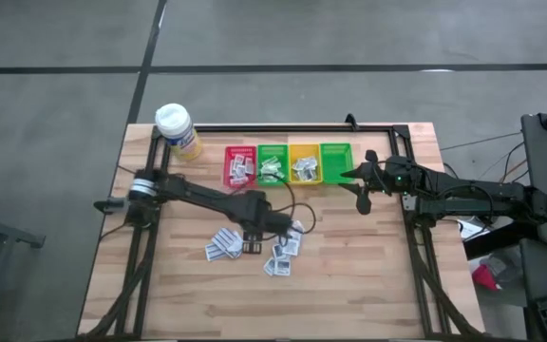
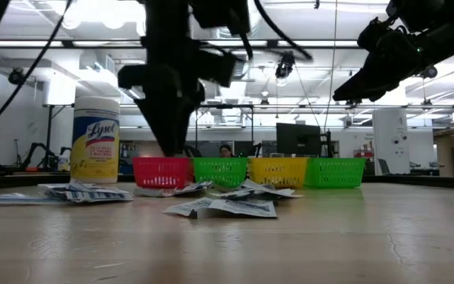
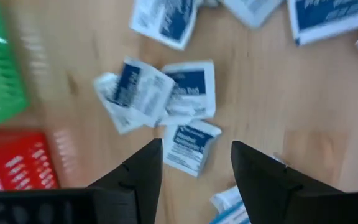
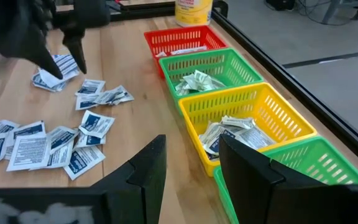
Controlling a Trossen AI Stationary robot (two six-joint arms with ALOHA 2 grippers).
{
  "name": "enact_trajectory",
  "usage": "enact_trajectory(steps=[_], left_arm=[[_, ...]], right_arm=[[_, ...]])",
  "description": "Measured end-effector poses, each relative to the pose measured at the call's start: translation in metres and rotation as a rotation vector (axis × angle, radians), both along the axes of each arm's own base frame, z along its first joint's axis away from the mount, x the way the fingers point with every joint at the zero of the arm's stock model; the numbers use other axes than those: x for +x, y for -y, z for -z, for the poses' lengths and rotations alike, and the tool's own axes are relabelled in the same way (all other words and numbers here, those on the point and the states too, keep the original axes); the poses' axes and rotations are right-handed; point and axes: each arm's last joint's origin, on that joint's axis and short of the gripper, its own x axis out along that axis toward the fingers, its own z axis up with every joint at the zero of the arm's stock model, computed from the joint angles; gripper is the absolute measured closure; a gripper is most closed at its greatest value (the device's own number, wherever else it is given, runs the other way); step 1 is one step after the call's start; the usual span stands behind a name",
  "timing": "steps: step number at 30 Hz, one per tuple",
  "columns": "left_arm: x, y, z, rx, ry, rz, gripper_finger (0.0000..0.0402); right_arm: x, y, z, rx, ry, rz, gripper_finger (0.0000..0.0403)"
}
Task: Pick & Place First Aid Supplies
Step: Put the alcohol pad into the yellow bin
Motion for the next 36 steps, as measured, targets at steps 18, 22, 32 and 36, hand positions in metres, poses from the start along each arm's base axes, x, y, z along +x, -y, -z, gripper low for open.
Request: enact_trajectory(steps=[18,22,32,36], left_arm=[[-0.039,-0.003,0.011,-0.005,0.119,0.171,0.0217],[-0.037,-0.002,0.018,-0.007,0.101,0.177,0.0217],[-0.03,-0.001,0.039,-0.038,0.046,0.215,0.0218],[-0.028,-0.001,0.047,-0.014,0.026,0.231,0.0218]], right_arm=[[0.0,0.0,0.0,0.002,0.001,0.0,0.0257],[0.0,0.0,0.0,0.001,0.001,0.0,0.0257],[0.0,0.0,0.0,0.001,0.001,0.001,0.0257],[0.0,0.0,0.0,0.001,0.001,0.0,0.0257]])
